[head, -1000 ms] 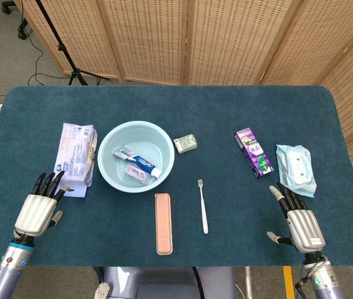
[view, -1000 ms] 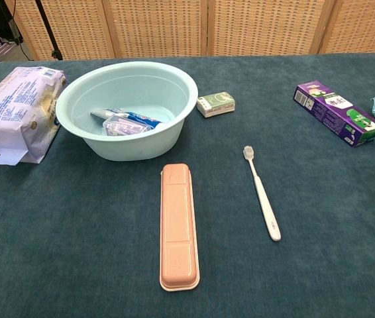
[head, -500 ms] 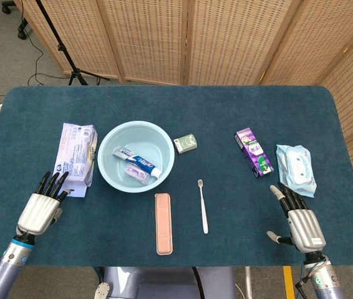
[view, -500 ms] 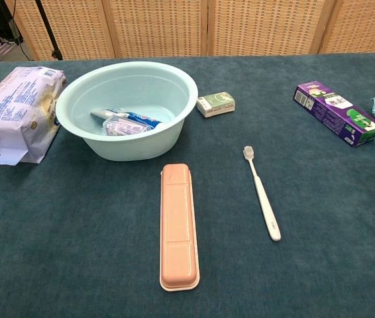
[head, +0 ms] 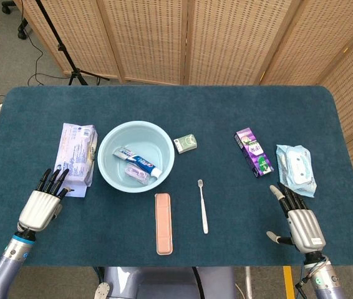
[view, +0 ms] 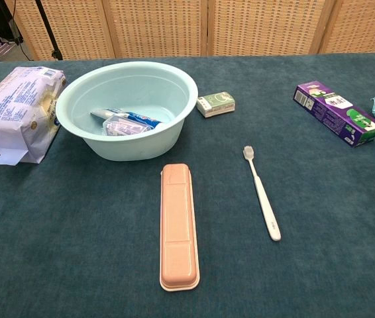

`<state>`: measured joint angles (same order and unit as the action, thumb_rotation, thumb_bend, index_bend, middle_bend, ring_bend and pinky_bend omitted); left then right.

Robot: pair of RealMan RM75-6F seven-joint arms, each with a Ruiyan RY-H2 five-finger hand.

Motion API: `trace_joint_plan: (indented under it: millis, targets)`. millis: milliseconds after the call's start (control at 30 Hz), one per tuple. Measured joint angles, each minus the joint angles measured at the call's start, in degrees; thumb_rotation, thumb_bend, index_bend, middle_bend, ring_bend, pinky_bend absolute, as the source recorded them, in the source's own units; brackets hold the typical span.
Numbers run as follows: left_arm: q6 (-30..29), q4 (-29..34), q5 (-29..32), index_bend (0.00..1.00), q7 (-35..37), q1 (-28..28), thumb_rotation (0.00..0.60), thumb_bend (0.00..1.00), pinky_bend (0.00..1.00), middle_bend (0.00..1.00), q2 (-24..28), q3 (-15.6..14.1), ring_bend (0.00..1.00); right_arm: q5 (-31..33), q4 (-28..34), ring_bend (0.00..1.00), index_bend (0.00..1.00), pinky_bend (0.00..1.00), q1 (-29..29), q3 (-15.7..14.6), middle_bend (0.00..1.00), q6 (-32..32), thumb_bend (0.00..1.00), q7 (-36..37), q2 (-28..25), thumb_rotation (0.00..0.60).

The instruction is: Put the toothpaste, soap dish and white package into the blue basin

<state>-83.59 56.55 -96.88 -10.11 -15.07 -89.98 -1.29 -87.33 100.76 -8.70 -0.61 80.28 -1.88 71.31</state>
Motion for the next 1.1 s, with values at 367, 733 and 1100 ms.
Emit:
trace_joint_plan:
  millis: [367,733,1100]
  targets:
    - [0.4,-9.0,0.8,0.43,2.7,-0.9,0.600,0.26,0.03,0.00,-4.1,0.3,0.00,-0.1,0.0,0.00,0.03,0.08,0.1,0.2,0.00,-0.3,0.09,0.2,0.0,0.600]
    - [-1.2,-18.8,0.5,0.49,7.1,-2.5,0.600,0.29,0.03,0.03,-9.8,0.4,0.00,-0.3,0.1,0.00,0.03,0.08,0.3,0.5,0.00,-0.5,0.09,0.4,-0.1,0.600]
    - [-3.4,-22.2,0.6,0.60,8.9,-2.8,0.600,0.37,0.03,0.06,-12.3,0.0,0.00,-0.2,0.1,0.00,0.03,0.08,0.4,0.7,0.00,-0.8,0.09,0.6,-0.3,0.600]
